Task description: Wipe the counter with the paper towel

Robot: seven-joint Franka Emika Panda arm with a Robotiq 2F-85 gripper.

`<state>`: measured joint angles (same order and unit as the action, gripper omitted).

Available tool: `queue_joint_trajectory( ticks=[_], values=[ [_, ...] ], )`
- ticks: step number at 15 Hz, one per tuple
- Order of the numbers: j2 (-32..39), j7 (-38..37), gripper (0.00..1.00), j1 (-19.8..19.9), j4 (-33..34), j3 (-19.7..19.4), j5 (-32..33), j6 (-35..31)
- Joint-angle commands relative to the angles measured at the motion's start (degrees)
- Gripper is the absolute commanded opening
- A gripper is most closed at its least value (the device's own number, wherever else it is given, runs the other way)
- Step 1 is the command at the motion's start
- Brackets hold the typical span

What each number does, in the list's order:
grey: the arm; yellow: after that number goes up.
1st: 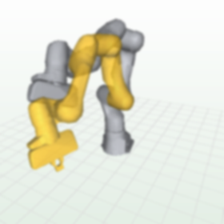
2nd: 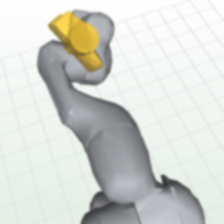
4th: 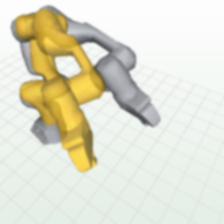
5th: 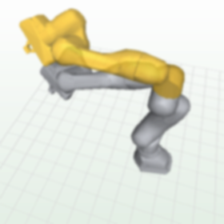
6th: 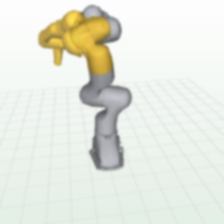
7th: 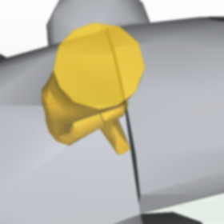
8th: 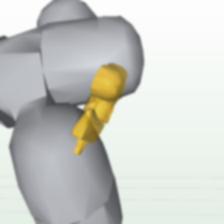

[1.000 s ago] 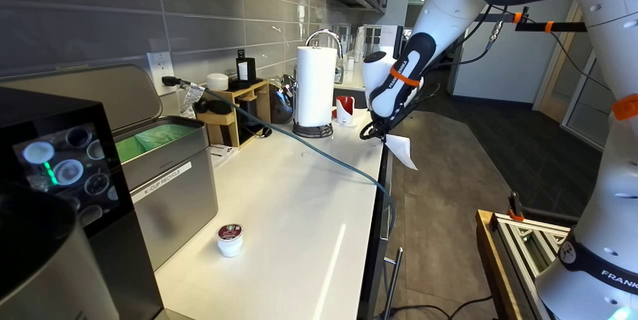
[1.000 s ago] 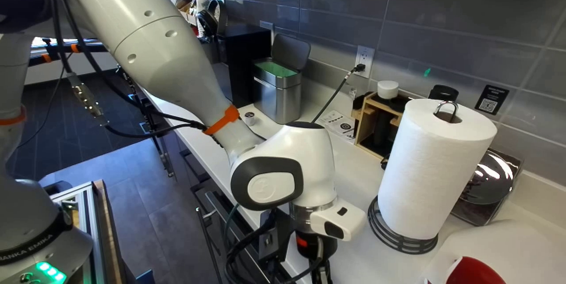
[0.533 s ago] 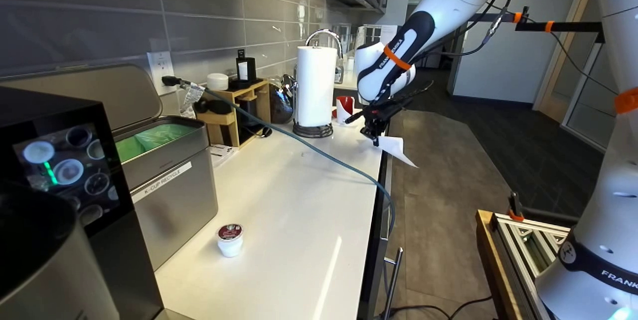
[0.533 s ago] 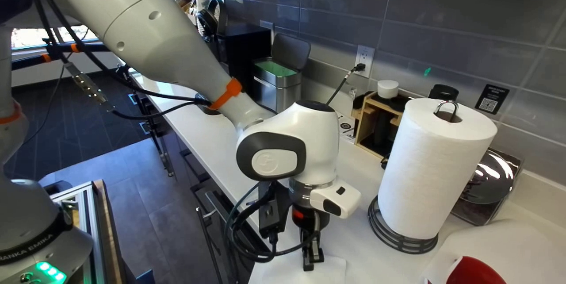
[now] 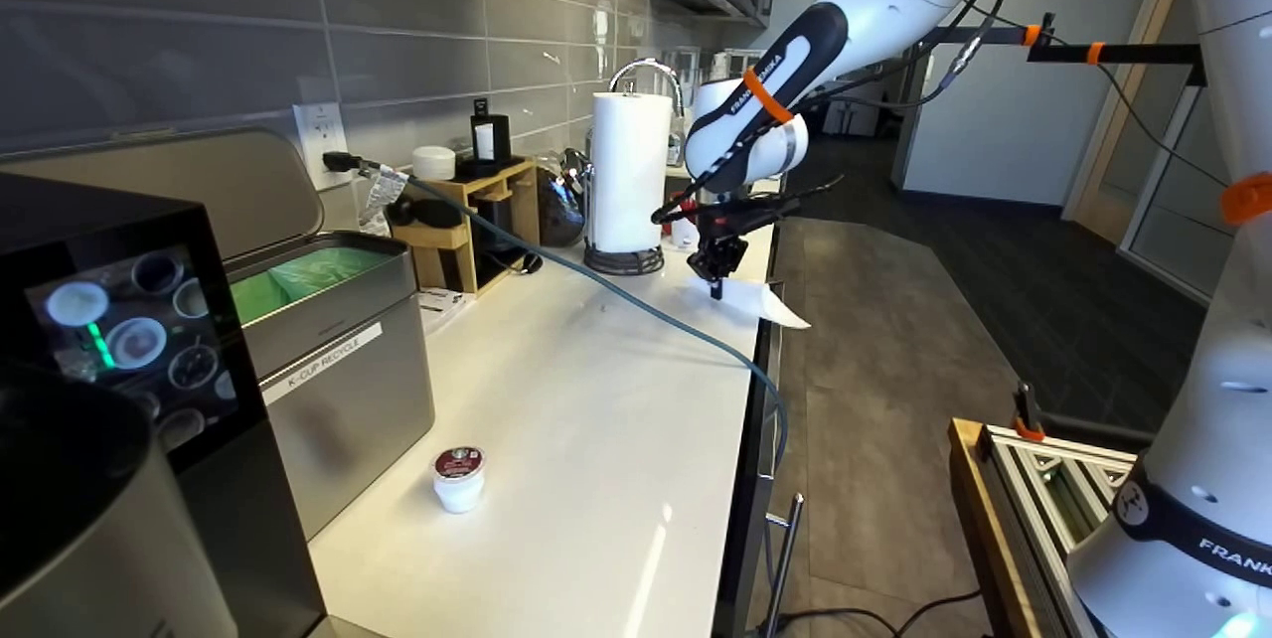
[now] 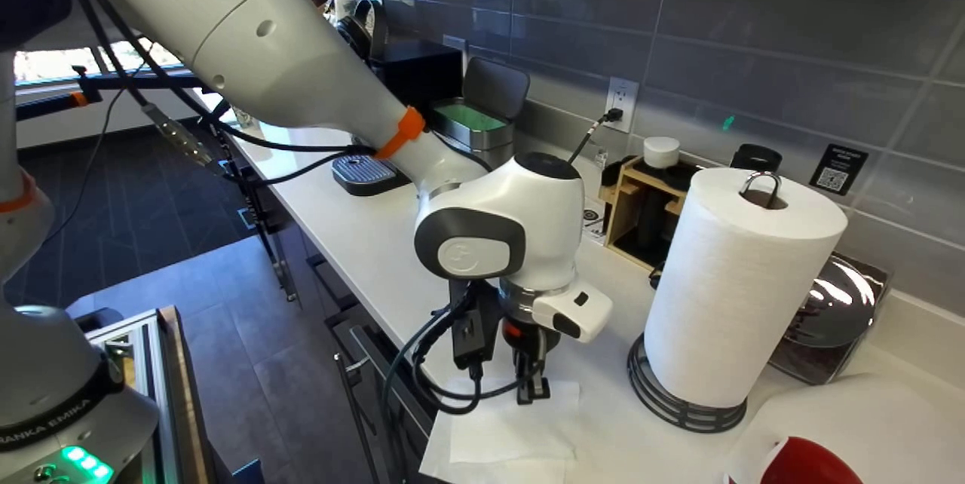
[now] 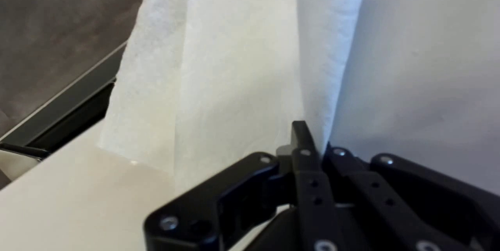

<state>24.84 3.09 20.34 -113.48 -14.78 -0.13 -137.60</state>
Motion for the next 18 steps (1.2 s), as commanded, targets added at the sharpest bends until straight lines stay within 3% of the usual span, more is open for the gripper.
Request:
queue_joint_trajectory(
  ticks=[1, 8, 11, 18],
  values=[
    [2.17, 2.20, 0.00, 1.05, 3.99, 3.20, -5.37, 0.81],
    [6.61, 0.72, 0.00, -0.59, 12.33, 7.48, -9.72, 2.69],
    [5.58, -0.87, 0.00, -2.38, 12.54, 5.53, -5.86, 0.10],
    [5.45, 0.02, 0.01, -1.94, 12.78, 5.83, -7.11, 0.56]
  ],
)
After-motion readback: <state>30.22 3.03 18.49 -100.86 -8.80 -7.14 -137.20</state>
